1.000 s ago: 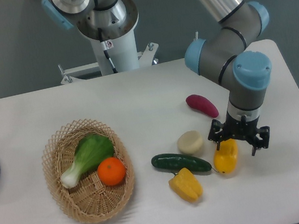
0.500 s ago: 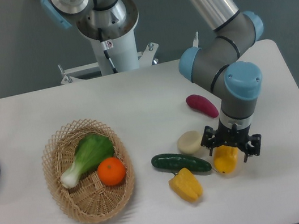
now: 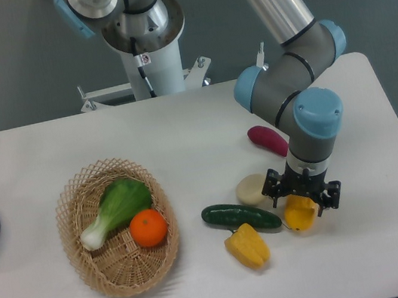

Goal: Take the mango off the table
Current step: 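Close the gripper around the yellow mango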

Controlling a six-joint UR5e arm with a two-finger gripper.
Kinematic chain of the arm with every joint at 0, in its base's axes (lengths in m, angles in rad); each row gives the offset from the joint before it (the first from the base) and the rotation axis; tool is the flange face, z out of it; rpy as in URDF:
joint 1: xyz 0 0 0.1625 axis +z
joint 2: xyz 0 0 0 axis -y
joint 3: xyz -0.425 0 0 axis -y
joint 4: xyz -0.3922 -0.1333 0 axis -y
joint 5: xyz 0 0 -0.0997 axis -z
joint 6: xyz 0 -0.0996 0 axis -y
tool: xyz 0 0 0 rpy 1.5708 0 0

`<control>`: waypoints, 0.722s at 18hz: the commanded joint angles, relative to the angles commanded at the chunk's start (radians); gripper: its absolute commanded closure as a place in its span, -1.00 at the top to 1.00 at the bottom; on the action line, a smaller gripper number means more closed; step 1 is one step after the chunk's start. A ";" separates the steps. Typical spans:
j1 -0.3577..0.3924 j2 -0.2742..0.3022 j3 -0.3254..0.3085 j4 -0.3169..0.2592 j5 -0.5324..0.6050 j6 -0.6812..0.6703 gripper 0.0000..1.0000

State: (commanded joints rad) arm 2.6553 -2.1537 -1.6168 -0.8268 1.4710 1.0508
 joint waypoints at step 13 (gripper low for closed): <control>-0.002 0.001 0.000 0.000 0.006 0.002 0.09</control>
State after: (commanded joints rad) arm 2.6538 -2.1522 -1.6168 -0.8268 1.4772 1.0523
